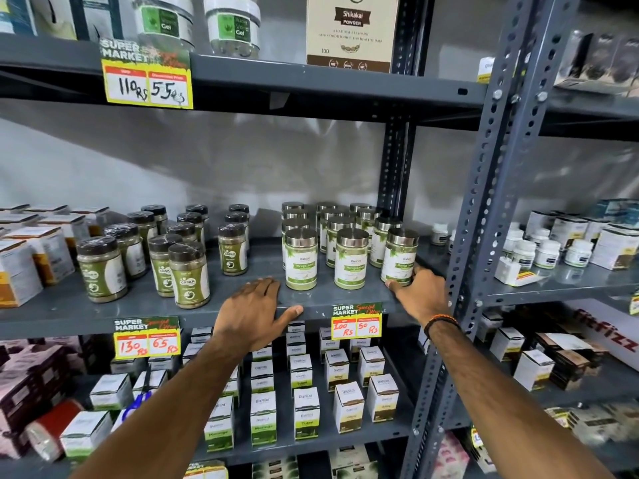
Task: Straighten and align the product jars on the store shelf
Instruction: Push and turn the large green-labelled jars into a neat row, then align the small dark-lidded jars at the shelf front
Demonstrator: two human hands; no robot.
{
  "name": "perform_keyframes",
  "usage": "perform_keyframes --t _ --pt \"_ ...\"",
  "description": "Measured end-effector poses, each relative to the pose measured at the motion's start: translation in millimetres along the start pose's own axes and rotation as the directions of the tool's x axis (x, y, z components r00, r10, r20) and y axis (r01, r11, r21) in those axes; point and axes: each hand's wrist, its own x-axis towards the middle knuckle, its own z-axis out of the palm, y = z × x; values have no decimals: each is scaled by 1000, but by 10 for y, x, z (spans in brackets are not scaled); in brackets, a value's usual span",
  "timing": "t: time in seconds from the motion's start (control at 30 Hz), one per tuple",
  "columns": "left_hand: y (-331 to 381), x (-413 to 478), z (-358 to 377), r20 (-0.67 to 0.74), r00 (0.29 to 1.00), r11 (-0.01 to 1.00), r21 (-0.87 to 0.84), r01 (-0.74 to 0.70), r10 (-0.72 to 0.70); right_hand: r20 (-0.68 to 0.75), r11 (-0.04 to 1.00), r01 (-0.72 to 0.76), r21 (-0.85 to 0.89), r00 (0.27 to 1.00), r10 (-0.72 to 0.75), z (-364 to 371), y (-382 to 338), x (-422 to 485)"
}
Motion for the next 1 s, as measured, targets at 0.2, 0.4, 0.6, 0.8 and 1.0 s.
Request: perform_keyframes --t 0.2,0.4,0.6,0.8,1.0 --pt "-5 -67 -88 3 999 997 -51 -53 53 -61 999 17 40 998 -14 -82 -91 -237" --pt "-88 -204 -544 -156 982 994 -3 -106 104 -196 960 271 72 947 -253 -168 -607 -635" --pt "-572 -386 -1114 -278 957 996 48 -75 86 -171 803 555 220 832 -528 29 -1516 -988" --pt "-1485 -749 -1359 -290 957 997 60 42 -23 -69 729 605 319 782 -619 478 -2239 -1253" --pt "-2273 -1066 -1307 -266 951 982 57 181 -160 3 744 581 330 788 -616 917 -2599 -1337"
